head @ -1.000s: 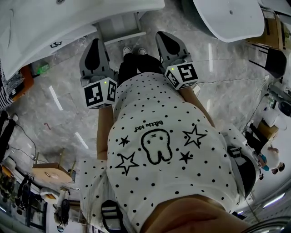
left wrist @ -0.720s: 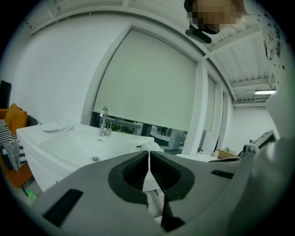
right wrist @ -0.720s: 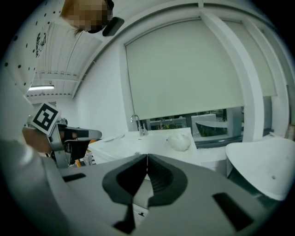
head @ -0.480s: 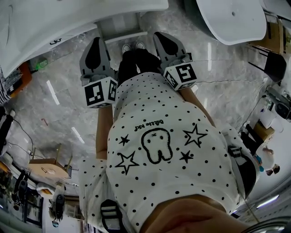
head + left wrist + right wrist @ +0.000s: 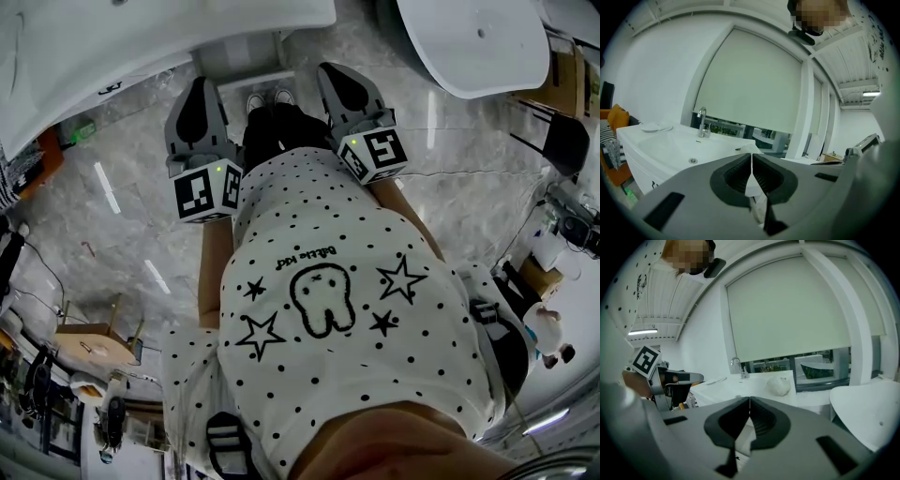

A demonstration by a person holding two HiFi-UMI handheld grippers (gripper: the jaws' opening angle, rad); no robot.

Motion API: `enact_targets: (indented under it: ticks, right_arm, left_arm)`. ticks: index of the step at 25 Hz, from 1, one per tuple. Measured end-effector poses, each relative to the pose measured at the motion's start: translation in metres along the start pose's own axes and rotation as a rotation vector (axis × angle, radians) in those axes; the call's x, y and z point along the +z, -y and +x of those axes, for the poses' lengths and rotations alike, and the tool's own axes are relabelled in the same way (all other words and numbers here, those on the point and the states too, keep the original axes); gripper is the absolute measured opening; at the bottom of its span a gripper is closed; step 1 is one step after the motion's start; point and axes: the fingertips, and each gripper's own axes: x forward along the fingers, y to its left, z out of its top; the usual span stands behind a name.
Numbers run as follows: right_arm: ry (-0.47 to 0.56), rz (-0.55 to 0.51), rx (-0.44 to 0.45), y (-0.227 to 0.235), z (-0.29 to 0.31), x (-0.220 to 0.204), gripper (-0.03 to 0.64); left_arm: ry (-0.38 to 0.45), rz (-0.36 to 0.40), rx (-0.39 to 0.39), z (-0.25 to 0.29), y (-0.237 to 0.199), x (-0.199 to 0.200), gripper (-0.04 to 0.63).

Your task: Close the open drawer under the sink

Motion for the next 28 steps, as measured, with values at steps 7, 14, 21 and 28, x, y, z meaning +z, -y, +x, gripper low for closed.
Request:
enact_targets:
  ticks: [7, 14, 21, 28]
  right_arm:
    - [0.010, 0.015, 0.001, 0.001, 0.001, 0.003, 0.014]
    - [0.013, 0.009, 0.020, -0.001, 0.005, 0.009, 0.014]
    - [0.000, 0.008, 0.026, -0.003, 0.003, 0.012, 0.014]
    - [-0.025, 0.014, 0.044, -0.001, 0.021, 0.001, 0.014]
  left_arm:
    - [-0.004, 0.008, 0.019, -0.004, -0.004, -0.002, 0.015]
    - [-0.095, 0.026, 0.074, -0.009, -0.018, -0.025, 0.012]
    - [-0.205, 0.014, 0.103, -0.015, -0.031, -0.063, 0.012]
    - [-0.339, 0.004, 0.098, 0.008, -0.047, -0.129, 0.014]
